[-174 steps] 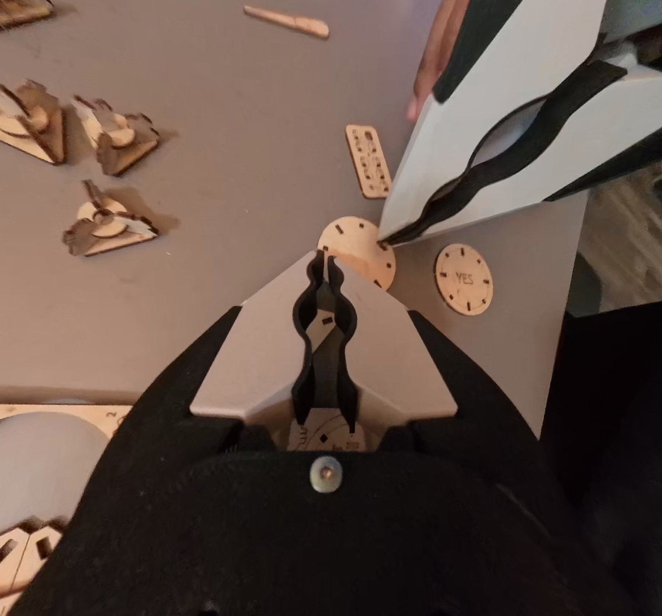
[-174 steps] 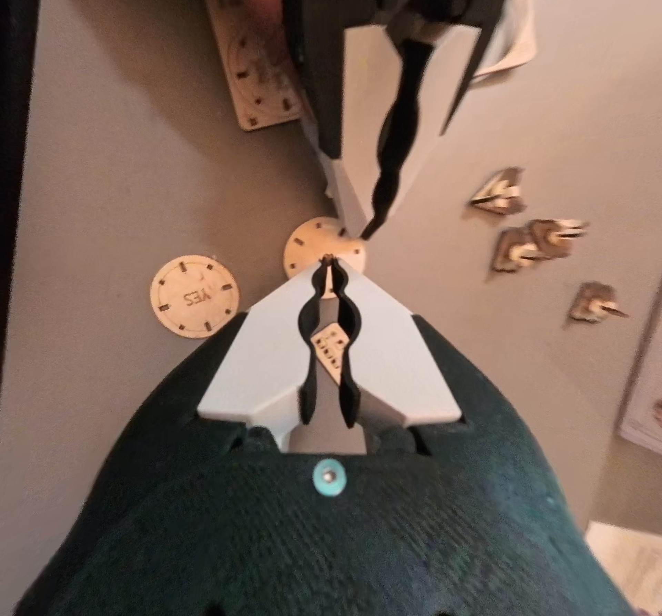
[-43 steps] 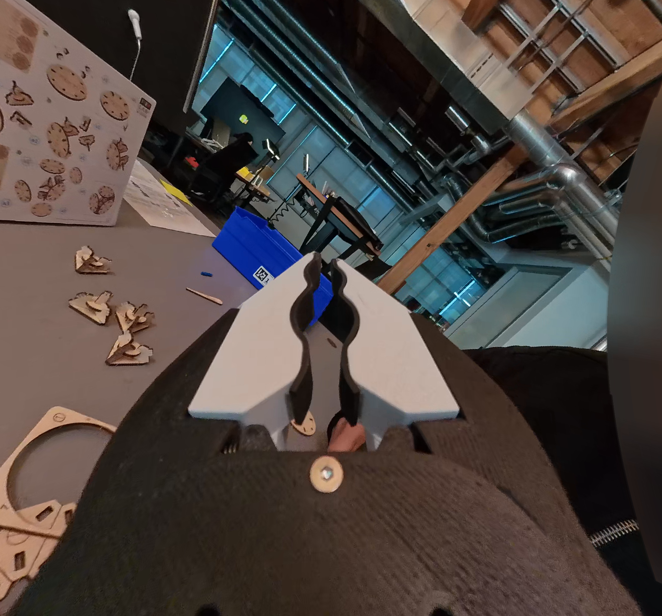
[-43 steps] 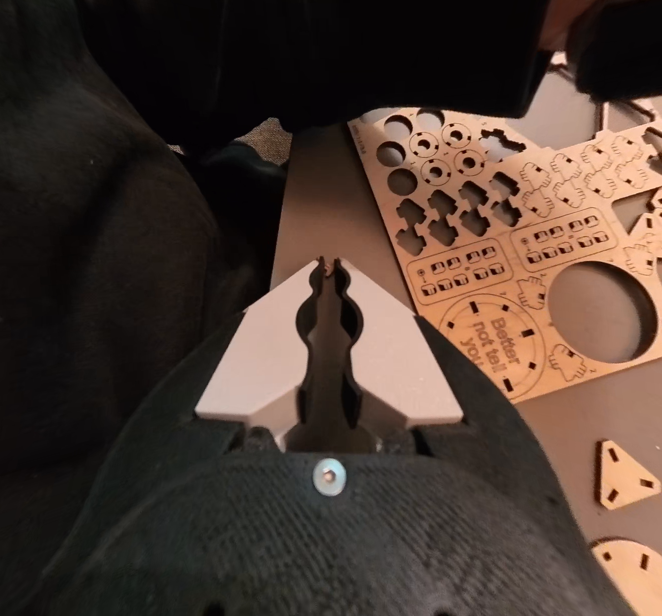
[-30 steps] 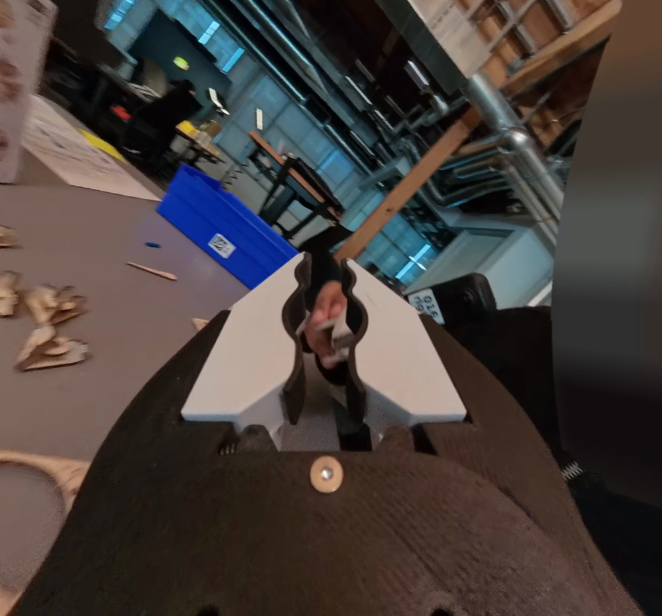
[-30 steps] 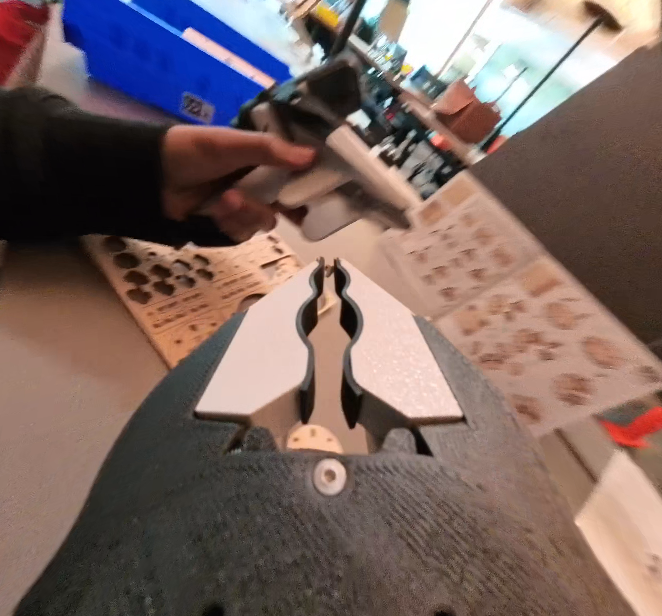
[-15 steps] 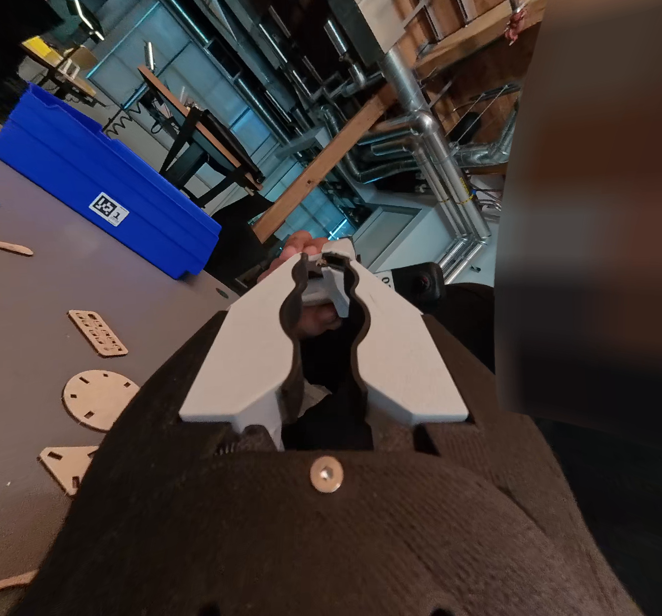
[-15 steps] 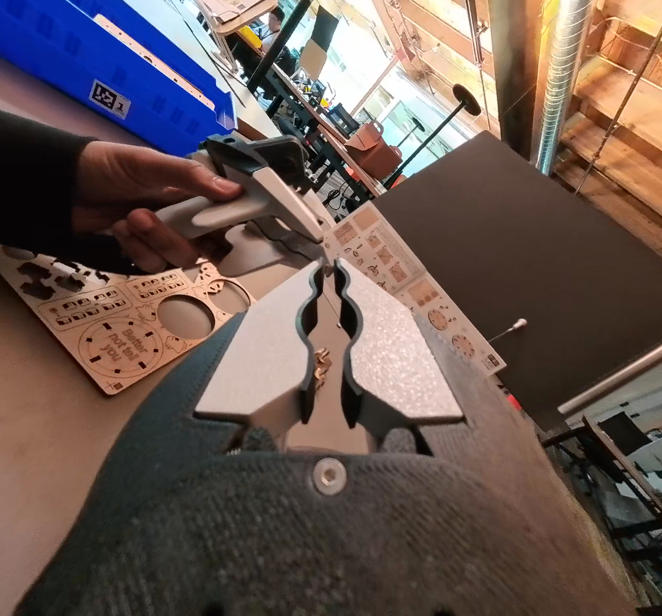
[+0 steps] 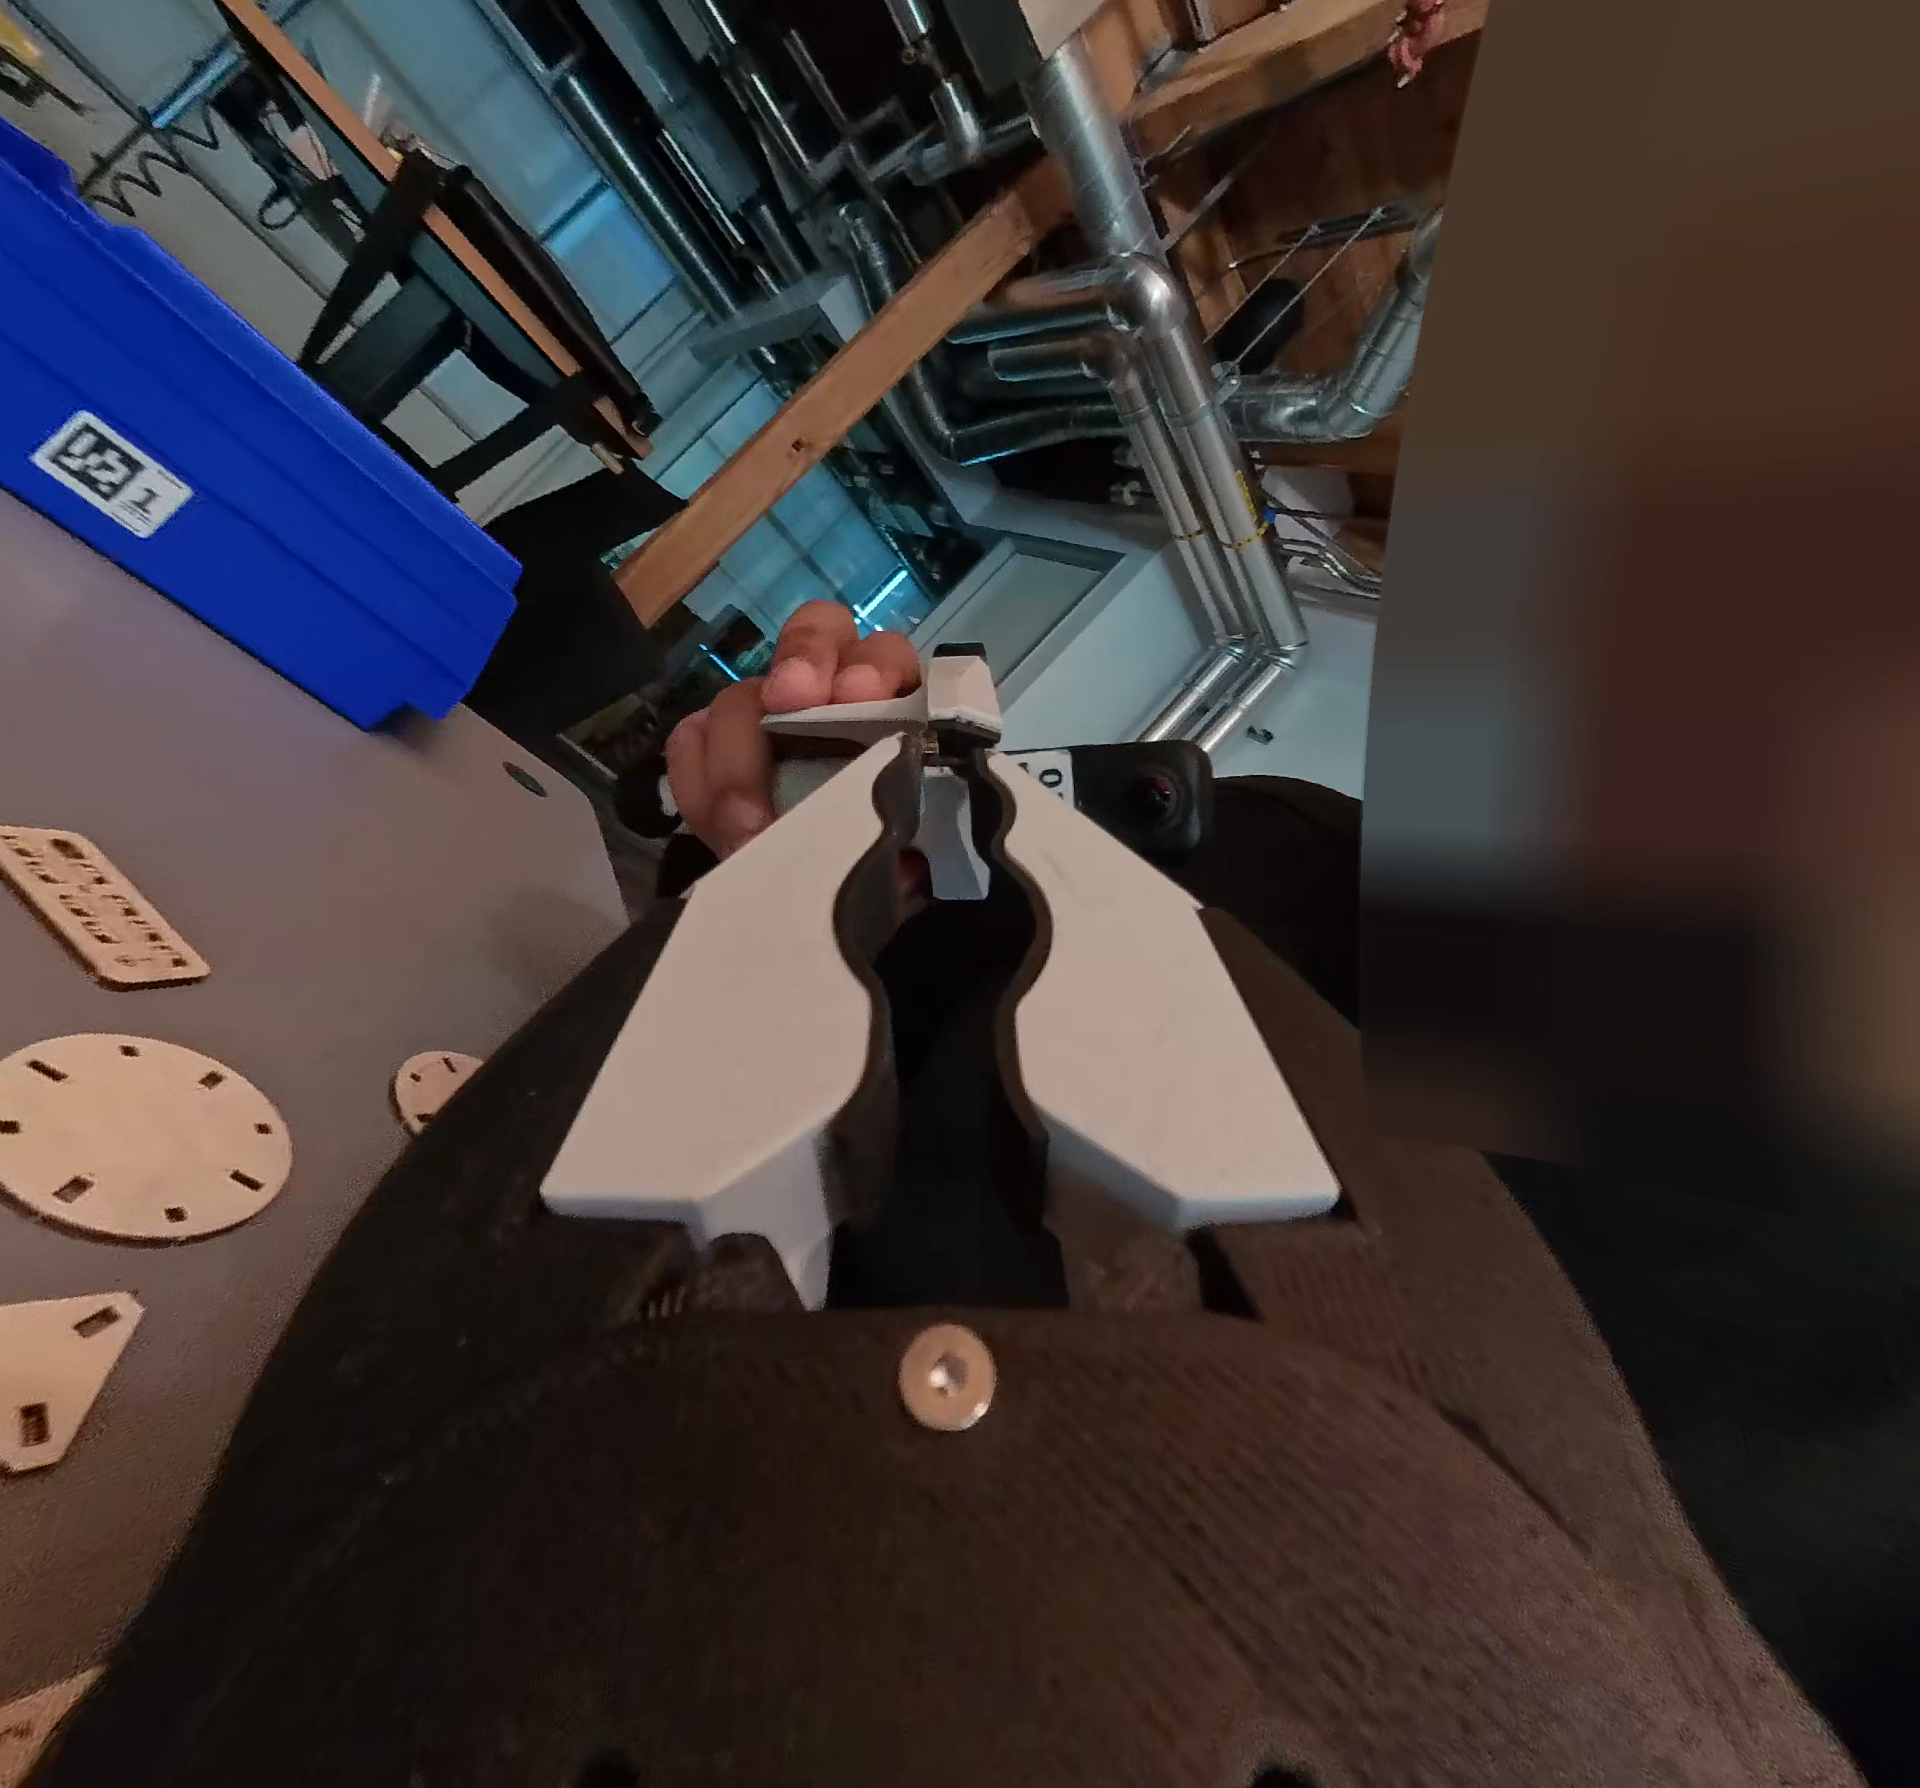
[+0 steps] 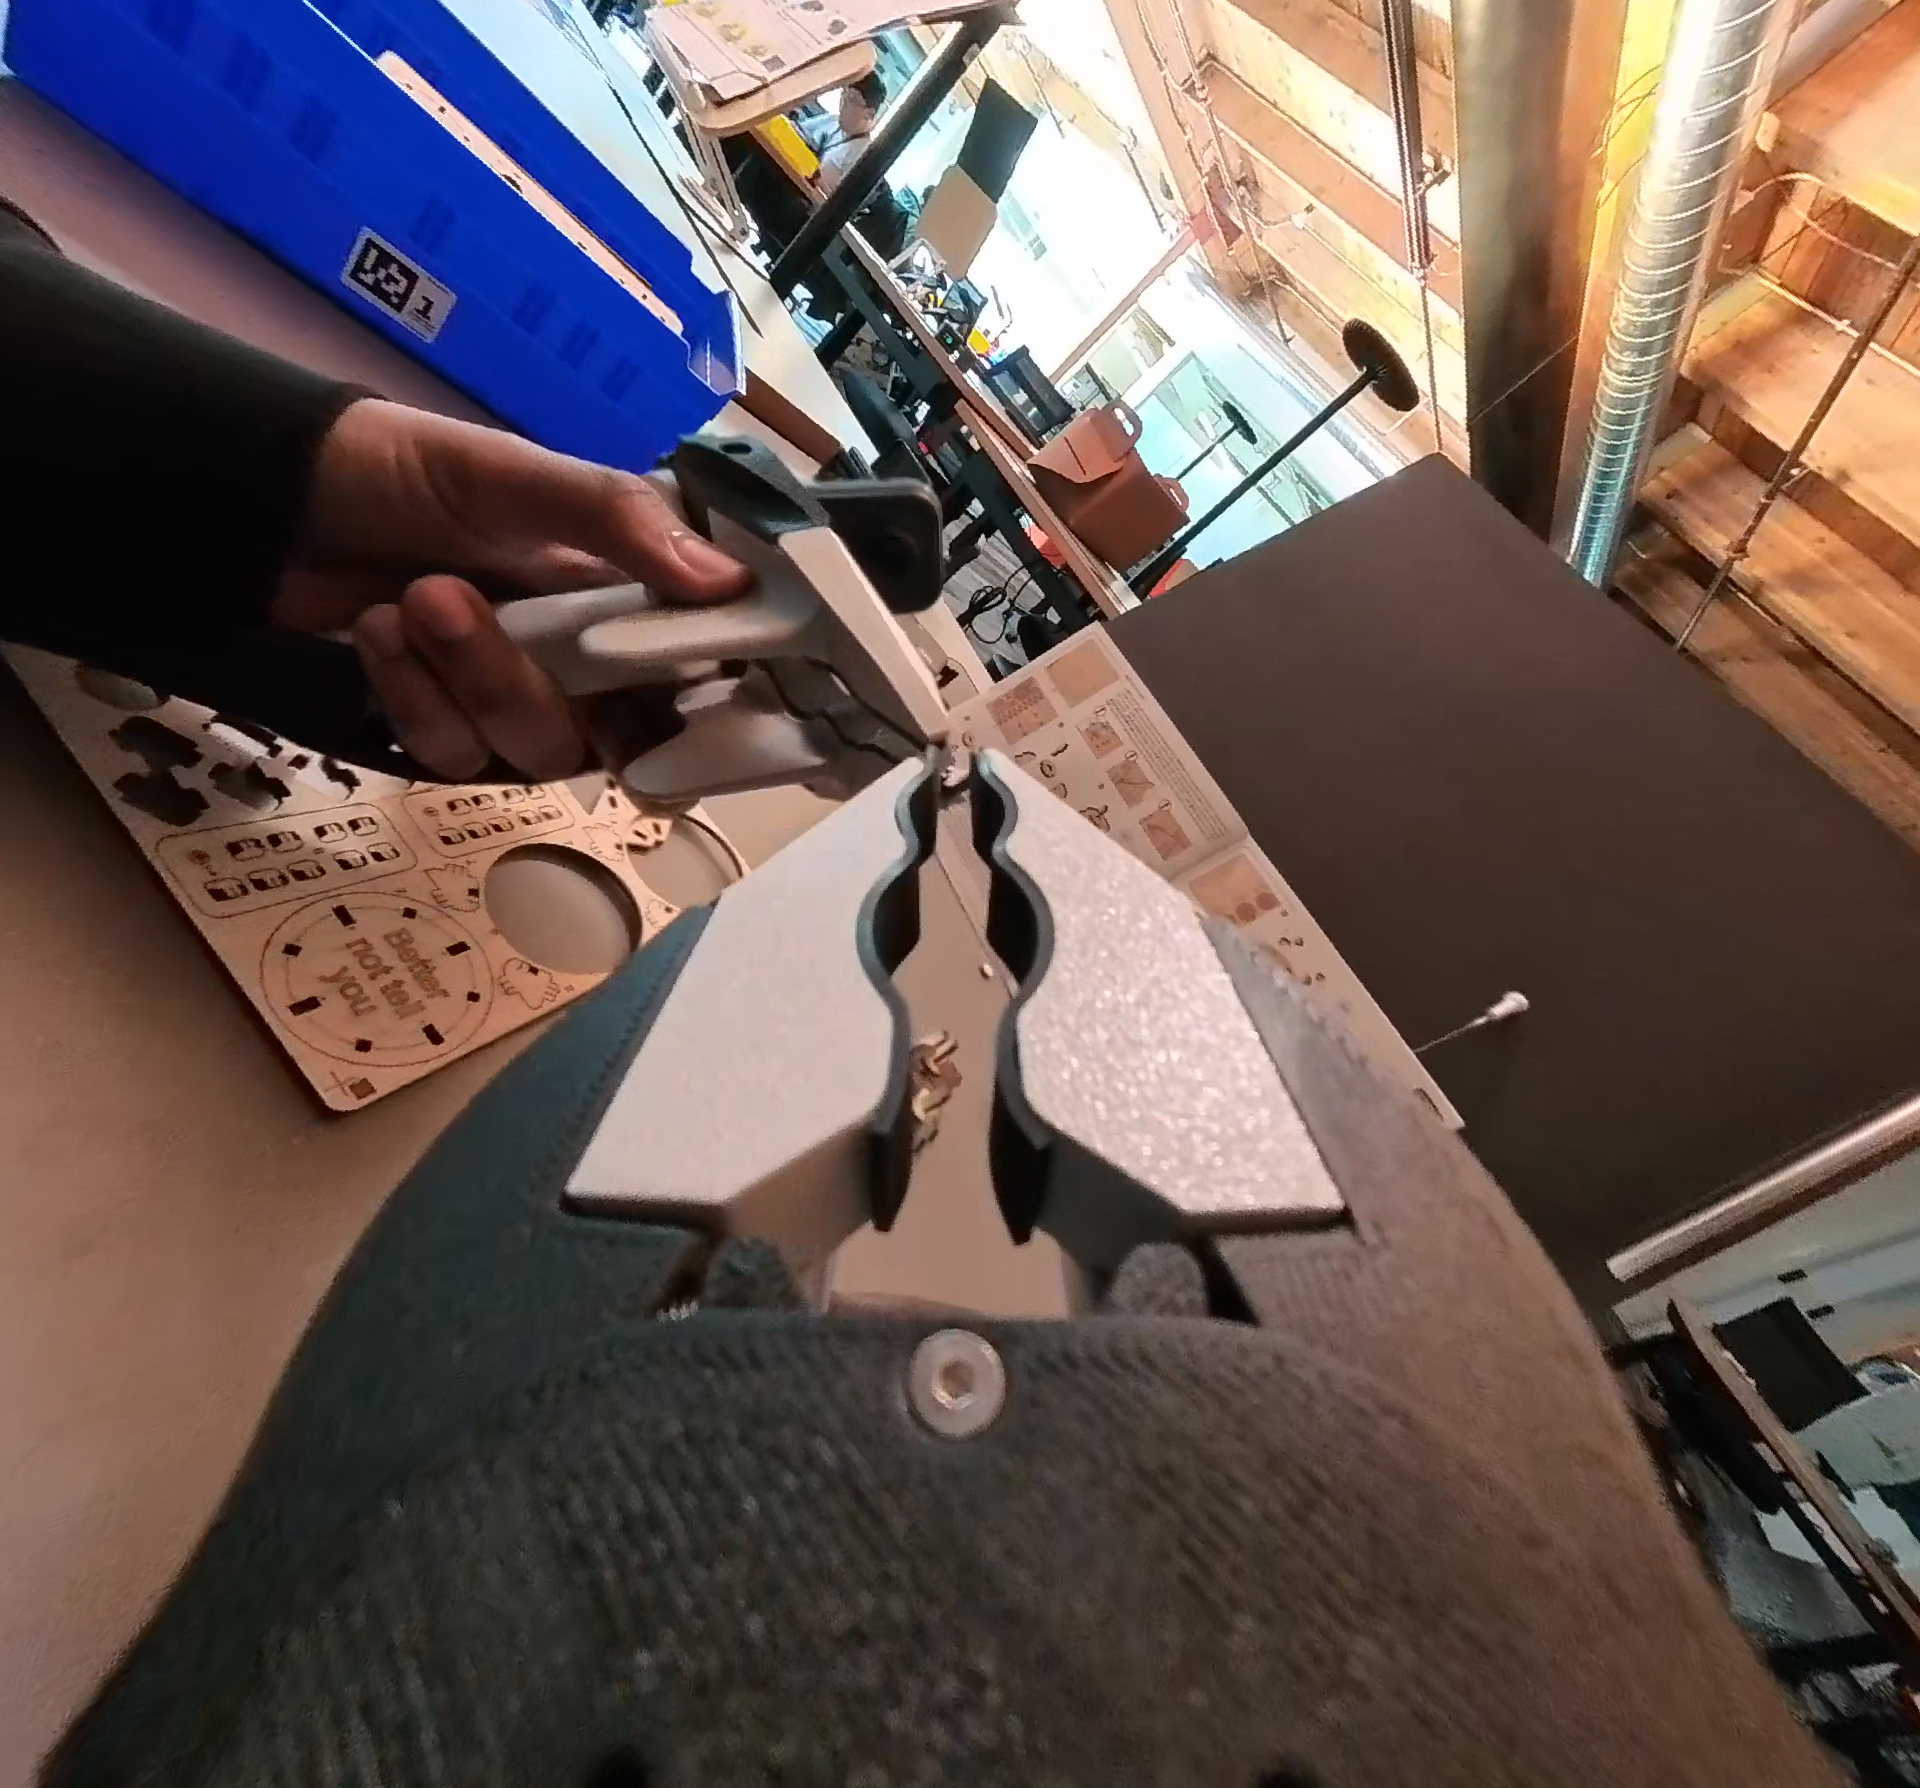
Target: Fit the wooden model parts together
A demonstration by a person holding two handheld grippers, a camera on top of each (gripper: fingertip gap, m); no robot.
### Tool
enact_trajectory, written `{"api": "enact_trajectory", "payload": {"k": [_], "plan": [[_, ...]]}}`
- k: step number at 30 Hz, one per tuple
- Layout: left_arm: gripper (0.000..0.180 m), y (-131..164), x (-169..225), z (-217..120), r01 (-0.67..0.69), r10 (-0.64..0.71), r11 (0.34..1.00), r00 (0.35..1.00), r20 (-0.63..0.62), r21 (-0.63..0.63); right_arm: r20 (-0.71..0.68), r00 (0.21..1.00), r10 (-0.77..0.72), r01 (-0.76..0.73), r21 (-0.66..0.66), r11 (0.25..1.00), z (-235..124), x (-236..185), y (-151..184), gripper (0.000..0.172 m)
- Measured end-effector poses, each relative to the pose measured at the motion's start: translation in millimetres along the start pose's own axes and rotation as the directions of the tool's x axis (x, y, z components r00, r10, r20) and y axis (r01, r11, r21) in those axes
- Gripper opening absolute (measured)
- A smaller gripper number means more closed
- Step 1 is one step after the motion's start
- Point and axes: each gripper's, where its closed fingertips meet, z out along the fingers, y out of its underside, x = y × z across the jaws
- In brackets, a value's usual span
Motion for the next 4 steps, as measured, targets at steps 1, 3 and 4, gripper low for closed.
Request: {"api": "enact_trajectory", "payload": {"k": [1, 3, 4], "plan": [[0.006, 0.4, 0.6, 0.0, 0.014, -0.014, 1.000, 1.000, -0.013, 0.000, 0.004, 1.000, 0.005, -0.005, 0.007, 1.000, -0.3, -0.4, -0.5, 0.004], [0.005, 1.7, 1.5, -0.2, 0.038, -0.038, 0.999, 0.999, -0.037, -0.002, 0.017, 1.000, 0.023, -0.024, 0.019, 1.000, -1.0, -1.5, -1.0, 0.004], [0.005, 2.4, 1.9, -0.1, 0.050, -0.050, 0.999, 0.998, -0.050, -0.004, 0.024, 0.999, 0.032, -0.033, 0.025, 0.999, -1.5, -2.1, -1.3, 0.004]]}}
